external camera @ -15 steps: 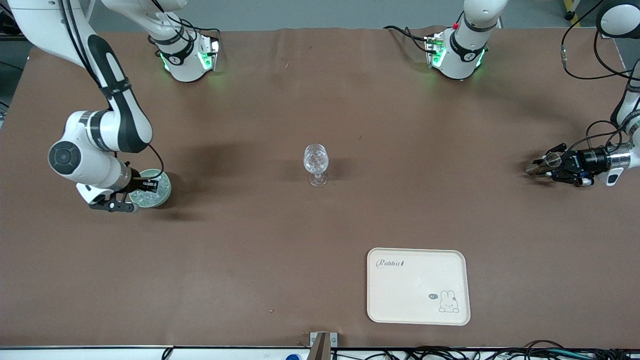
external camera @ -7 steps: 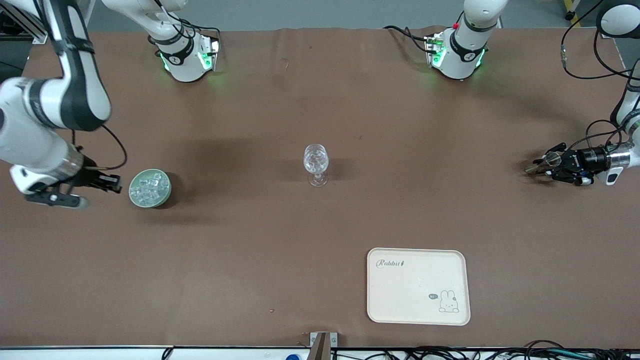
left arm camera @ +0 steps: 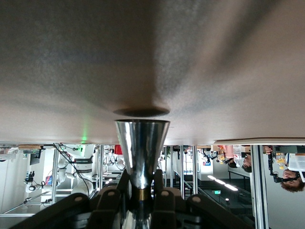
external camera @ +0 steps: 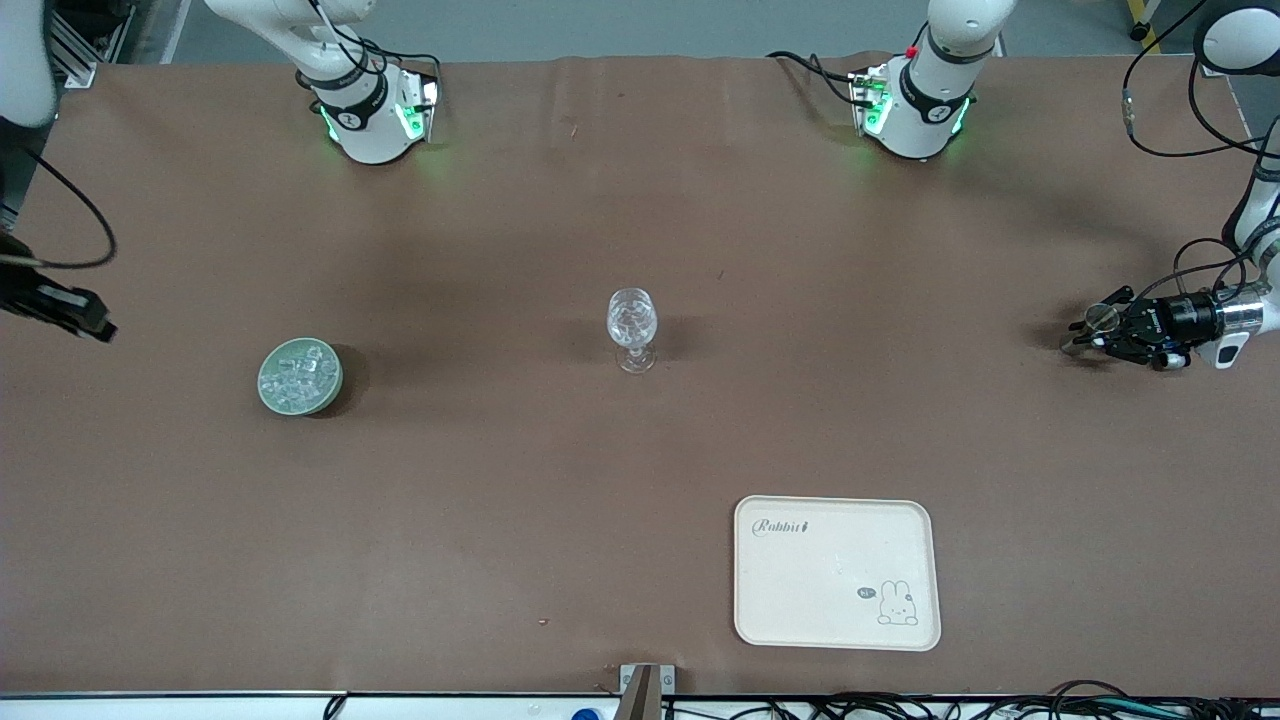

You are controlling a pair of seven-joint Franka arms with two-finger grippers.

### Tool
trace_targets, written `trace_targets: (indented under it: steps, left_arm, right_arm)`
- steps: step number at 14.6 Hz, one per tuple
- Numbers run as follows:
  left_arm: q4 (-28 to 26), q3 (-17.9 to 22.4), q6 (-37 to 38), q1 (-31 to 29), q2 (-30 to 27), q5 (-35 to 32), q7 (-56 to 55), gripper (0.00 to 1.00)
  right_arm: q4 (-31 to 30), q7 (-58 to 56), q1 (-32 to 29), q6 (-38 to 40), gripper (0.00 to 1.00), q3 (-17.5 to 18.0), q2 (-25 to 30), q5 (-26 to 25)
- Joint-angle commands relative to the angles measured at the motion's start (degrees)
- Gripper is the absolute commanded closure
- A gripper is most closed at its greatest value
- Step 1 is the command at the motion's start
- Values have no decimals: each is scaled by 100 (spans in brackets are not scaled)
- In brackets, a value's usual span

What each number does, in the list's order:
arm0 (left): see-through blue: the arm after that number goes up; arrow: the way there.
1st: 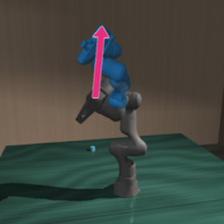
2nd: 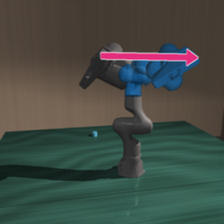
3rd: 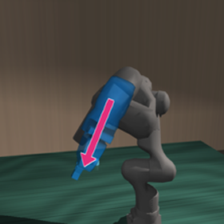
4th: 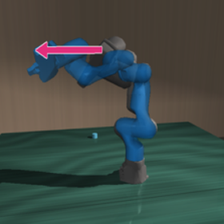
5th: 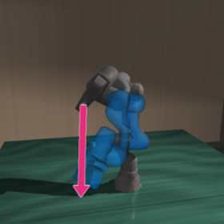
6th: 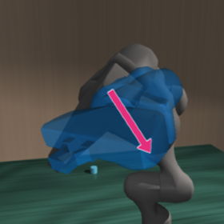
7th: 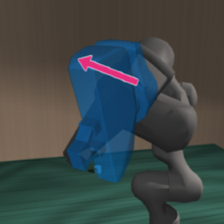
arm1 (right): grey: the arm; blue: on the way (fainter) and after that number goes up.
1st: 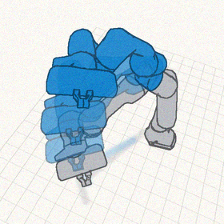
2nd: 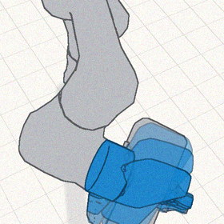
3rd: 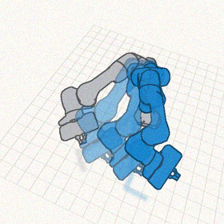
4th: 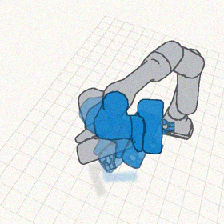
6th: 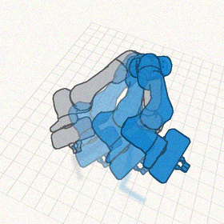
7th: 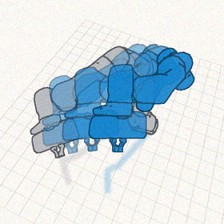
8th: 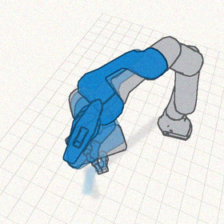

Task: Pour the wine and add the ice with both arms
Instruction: 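Lift the ice cube out of the bowl with the right gripper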

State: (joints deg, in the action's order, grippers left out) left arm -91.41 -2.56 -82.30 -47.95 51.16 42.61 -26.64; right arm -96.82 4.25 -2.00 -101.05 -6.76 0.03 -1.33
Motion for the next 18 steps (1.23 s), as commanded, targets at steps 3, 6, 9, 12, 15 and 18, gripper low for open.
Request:
trace_targets:
  steps: [3,6,9,12,15,18]
  left_arm:
    - [-61,-33,-5,40,-273,28,-209,90]
    - [-61,-138,39,40,-378,54,-341,92]
    - [-87,-428,135,31,-554,124,-630,94]
    - [-87,-753,179,22,-835,203,-815,99]
    - [-87,-1140,197,22,-1099,283,-1088,99]
    - [-184,-1570,197,22,-1370,291,-1430,100]
  right_arm:
    - [1216,-29,-178,1129,99,96,-126,10]
    - [1341,-20,-205,1175,99,218,-223,10]
    - [1359,-12,-231,1298,99,307,-223,19]
    - [1359,24,-178,1307,99,333,-206,19]
    - [1350,32,-161,1315,99,333,-197,19]
    - [1341,59,-117,1447,99,333,-197,19]
